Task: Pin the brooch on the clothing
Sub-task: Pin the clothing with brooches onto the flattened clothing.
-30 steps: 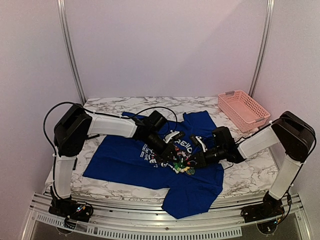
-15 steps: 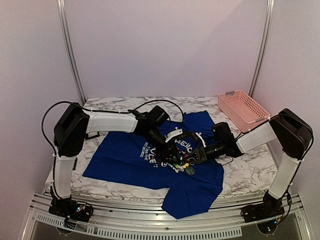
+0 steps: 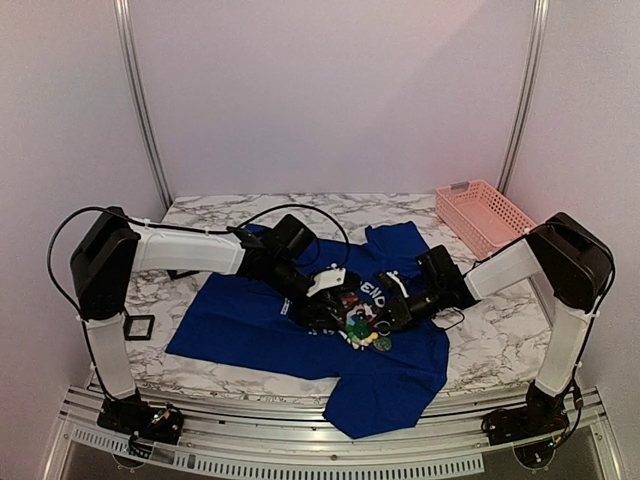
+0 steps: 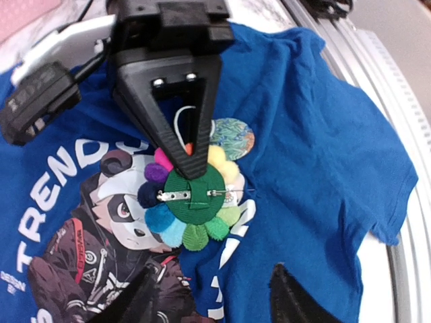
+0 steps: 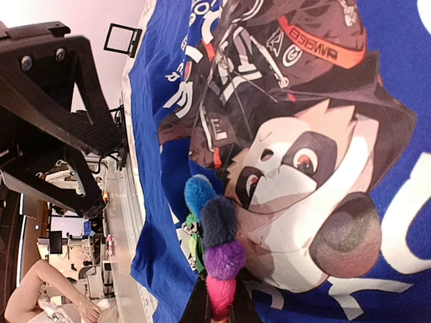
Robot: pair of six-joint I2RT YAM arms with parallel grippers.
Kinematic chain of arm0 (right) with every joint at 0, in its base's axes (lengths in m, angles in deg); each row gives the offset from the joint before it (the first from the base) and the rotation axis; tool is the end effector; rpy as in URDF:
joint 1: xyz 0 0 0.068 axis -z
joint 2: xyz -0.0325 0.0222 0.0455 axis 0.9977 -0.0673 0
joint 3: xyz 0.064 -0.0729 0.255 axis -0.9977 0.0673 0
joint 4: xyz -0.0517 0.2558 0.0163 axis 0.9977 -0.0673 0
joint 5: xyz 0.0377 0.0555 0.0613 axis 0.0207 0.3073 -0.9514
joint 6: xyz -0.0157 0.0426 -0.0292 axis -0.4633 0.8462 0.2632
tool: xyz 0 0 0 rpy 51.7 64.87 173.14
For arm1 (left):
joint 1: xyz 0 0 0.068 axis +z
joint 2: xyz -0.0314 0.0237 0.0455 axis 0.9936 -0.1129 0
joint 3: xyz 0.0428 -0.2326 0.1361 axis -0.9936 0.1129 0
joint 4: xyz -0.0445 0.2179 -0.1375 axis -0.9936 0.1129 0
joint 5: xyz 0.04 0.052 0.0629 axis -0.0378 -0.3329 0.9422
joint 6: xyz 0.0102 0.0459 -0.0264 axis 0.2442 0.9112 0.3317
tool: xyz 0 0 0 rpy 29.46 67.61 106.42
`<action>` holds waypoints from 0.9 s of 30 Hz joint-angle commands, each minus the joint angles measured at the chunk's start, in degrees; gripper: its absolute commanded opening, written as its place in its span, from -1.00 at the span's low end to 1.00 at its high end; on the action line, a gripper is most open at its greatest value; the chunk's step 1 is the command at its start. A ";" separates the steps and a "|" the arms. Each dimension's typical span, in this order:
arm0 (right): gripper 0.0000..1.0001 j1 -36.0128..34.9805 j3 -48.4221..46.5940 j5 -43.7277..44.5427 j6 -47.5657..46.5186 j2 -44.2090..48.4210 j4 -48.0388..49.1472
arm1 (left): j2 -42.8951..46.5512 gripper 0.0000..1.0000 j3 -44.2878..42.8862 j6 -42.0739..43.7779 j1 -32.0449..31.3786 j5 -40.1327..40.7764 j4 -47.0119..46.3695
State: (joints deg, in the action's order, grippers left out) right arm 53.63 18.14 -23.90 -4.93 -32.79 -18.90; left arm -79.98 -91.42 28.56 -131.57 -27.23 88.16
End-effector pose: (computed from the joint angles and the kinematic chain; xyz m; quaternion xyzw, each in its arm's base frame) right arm 0.2625 0.2021 0.1055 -0.2070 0.8257 0.5229 0.0439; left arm 0.2555 -0.3149 0.1806 0.6819 0.6148 -0.3148 0.2407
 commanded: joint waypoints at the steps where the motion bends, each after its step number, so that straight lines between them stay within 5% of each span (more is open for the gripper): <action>1: -1.00 0.99 -0.84 0.18 1.00 -1.54 -2.80 | 2.81 -0.12 4.33 4.02 -2.71 2.82 -5.85; 10: -1.00 2.49 -3.19 0.62 4.35 -4.59 -3.25 | -1.45 -0.13 7.70 -0.12 -7.47 8.87 -16.28; 19: -1.00 2.83 -4.64 0.67 4.28 -6.40 -4.26 | -4.36 -0.41 7.00 -1.41 -7.76 13.20 -17.77; 27: -1.00 2.81 -4.74 0.47 4.44 -6.46 -4.84 | -5.72 -0.46 7.34 -3.71 -8.43 13.38 -18.73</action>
State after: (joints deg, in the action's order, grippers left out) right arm 55.84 13.84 -26.28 -0.45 -37.19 -21.54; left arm -83.80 -84.36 26.42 -139.28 -14.49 71.09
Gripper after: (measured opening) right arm 0.049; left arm 0.273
